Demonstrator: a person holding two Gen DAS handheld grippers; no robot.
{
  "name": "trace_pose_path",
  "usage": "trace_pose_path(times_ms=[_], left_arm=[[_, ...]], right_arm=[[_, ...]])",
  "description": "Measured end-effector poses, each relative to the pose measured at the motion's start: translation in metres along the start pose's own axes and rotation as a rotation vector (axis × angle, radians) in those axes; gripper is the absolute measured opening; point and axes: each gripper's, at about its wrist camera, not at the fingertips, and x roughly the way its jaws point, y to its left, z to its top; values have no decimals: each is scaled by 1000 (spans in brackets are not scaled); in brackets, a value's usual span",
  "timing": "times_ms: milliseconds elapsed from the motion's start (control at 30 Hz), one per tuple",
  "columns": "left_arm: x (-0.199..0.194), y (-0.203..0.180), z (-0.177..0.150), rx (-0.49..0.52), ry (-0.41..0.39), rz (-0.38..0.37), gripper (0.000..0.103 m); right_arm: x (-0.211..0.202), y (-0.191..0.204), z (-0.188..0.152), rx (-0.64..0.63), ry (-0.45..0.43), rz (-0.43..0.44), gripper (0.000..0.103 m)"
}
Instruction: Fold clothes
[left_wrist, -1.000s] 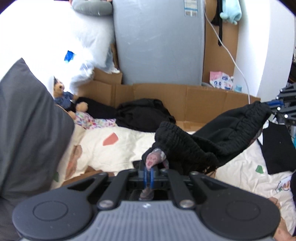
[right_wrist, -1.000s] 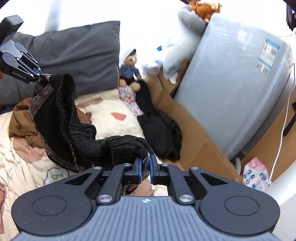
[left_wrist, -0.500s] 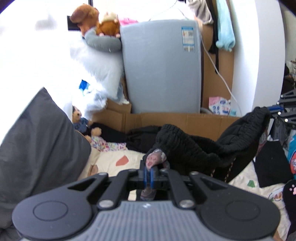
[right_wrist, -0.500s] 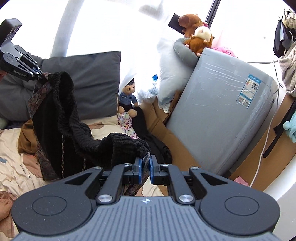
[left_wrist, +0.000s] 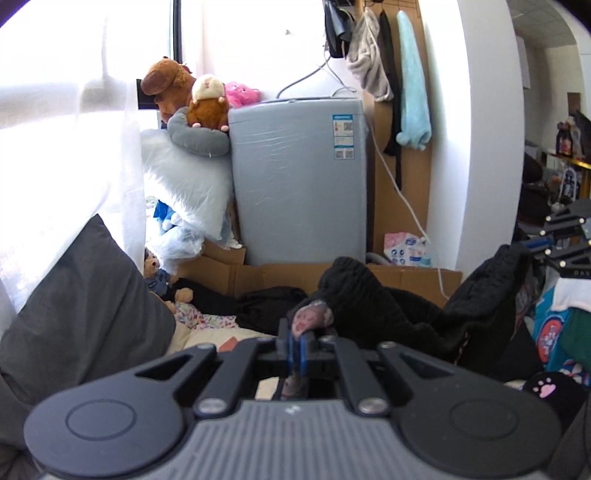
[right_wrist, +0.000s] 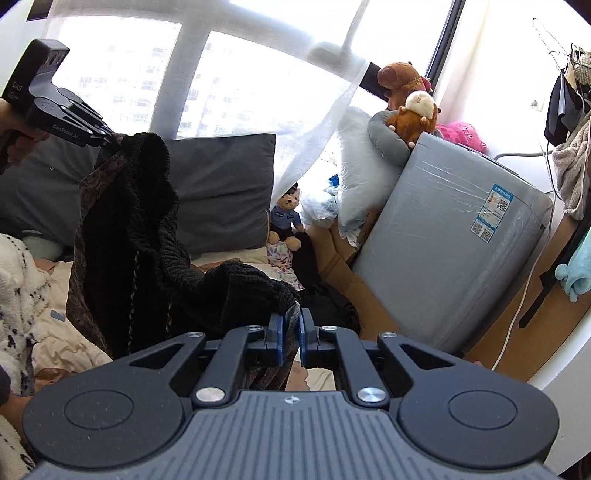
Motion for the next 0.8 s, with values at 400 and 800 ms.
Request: trace_pose_path(times_ms=[400, 800], left_arm=[[-40, -17, -10, -18, -55, -34, 4], [30, -8, -47, -56, 85, -27, 4]], right_arm=[[-41, 16, 8, -11, 10, 24, 9], [36, 9, -37, 54, 118, 55, 9]])
